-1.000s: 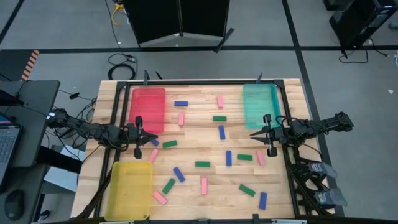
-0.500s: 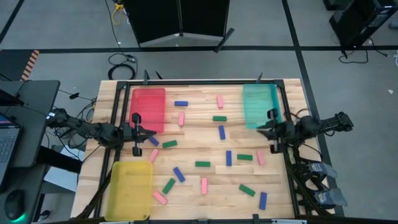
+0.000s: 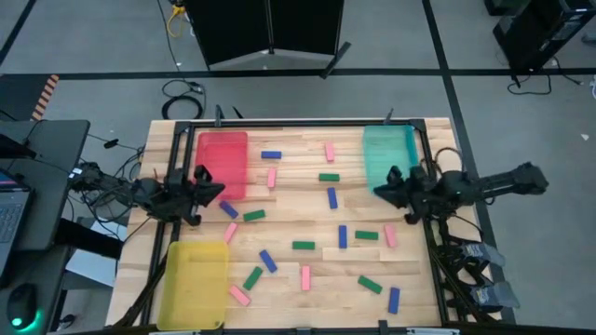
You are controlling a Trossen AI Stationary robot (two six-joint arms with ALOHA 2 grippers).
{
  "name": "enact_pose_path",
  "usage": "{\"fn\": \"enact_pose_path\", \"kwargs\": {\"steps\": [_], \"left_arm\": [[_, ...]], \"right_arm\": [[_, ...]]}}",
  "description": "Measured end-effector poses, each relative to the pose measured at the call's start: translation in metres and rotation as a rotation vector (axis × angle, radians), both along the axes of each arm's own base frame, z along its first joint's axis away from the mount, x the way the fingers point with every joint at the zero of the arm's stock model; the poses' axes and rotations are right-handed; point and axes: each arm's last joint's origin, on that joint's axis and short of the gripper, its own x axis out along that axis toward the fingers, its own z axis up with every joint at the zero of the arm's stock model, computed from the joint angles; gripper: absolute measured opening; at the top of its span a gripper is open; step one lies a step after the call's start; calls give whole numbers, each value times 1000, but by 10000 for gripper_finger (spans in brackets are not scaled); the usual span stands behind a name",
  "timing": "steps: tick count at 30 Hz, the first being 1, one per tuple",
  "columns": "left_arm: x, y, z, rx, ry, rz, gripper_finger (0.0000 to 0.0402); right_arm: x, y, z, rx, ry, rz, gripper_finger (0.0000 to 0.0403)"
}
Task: Sort blocks
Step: Put the green block into the blue bin
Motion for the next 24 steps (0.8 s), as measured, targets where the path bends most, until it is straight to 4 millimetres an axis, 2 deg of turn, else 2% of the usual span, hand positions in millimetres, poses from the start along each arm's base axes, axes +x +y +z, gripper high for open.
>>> {"fn": "enact_pose_path", "kwargs": {"steps": [5, 8, 14, 18, 21, 24], "left_arm": [[-1, 1, 1, -34, -14, 21, 15], [-1, 2, 2, -46, -21, 41, 15], [-1, 2, 2, -54, -26, 45, 15], [-1, 2, 1, -87, -18, 30, 15], [2, 1, -3, -81, 19, 29, 15], [5, 0, -6, -51, 64, 38, 15]], "right_arm": [[15, 3, -1, 158, 18, 72, 55], [22, 5, -3, 172, 24, 93, 55], [32, 3, -5, 82, -5, -47, 55], [39, 1, 7, -26, -92, -100, 55], [53, 4, 20, -87, -66, -62, 55], [77, 11, 34, -166, 49, 19, 55]]}}
